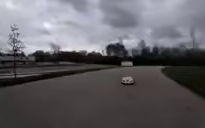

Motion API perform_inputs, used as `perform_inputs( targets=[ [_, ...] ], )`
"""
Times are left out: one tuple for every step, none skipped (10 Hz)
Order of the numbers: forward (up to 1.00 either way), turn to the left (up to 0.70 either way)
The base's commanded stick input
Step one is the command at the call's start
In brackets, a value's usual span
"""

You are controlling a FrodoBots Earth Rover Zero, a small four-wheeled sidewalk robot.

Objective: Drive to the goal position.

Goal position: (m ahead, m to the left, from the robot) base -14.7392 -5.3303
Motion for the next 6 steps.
perform_inputs(
  targets=[
    [0.0,0.45],
    [0.0,0.45],
    [0.0,0.45],
    [0.0,0.45],
    [0.0,0.45],
    [0.0,0.45]
  ],
)
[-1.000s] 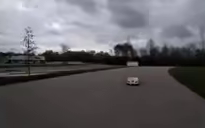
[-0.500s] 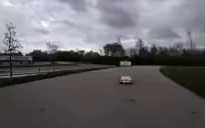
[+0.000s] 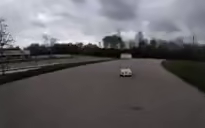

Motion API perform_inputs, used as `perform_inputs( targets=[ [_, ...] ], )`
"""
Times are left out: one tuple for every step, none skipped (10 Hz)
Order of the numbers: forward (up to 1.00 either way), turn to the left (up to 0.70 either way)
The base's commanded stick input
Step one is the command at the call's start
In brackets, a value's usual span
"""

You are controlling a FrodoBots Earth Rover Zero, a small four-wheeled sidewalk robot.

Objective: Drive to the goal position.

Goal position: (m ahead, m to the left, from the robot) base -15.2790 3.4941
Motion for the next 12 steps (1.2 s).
perform_inputs(
  targets=[
    [0.0,0.45],
    [0.0,0.45],
    [0.0,0.45],
    [0.0,0.45],
    [0.0,0.45],
    [0.0,0.45],
    [0.0,0.45],
    [0.0,0.45],
    [0.0,0.45],
    [0.0,0.45],
    [0.0,0.45],
    [0.0,0.45]
  ],
)
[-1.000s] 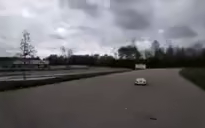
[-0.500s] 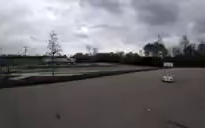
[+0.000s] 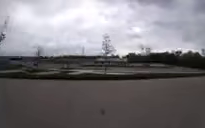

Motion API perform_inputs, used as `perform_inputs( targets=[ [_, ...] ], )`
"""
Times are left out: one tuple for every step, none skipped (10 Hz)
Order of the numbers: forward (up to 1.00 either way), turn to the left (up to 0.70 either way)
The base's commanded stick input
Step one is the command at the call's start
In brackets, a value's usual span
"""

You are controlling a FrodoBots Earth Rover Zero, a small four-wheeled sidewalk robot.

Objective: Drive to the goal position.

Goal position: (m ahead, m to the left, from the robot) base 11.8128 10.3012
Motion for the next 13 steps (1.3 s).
perform_inputs(
  targets=[
    [0.0,0.45],
    [0.0,0.45],
    [0.0,0.45],
    [0.0,0.45],
    [0.31,0.39],
    [1.0,0.27],
    [1.0,0.27],
    [1.0,0.27],
    [1.0,0.27],
    [1.0,0.27],
    [1.0,0.14],
    [1.0,0.0],
    [1.0,0.0]
  ],
)
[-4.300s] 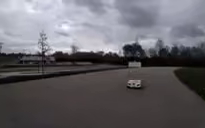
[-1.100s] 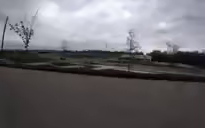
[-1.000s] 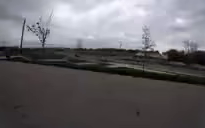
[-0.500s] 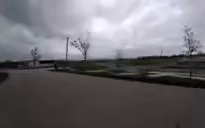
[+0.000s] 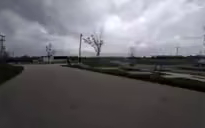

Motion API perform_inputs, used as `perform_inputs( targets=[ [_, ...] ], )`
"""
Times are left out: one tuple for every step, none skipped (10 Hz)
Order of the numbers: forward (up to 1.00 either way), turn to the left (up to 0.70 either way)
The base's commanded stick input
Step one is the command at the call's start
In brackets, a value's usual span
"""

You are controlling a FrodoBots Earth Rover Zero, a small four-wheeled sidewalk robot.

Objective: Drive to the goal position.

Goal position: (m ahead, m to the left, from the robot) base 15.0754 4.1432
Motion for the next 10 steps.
perform_inputs(
  targets=[
    [1.0,0.0],
    [1.0,0.12],
    [1.0,0.27],
    [1.0,0.27],
    [1.0,0.27],
    [1.0,0.27],
    [1.0,0.27],
    [1.0,0.27],
    [1.0,0.27],
    [1.0,0.27]
  ],
)
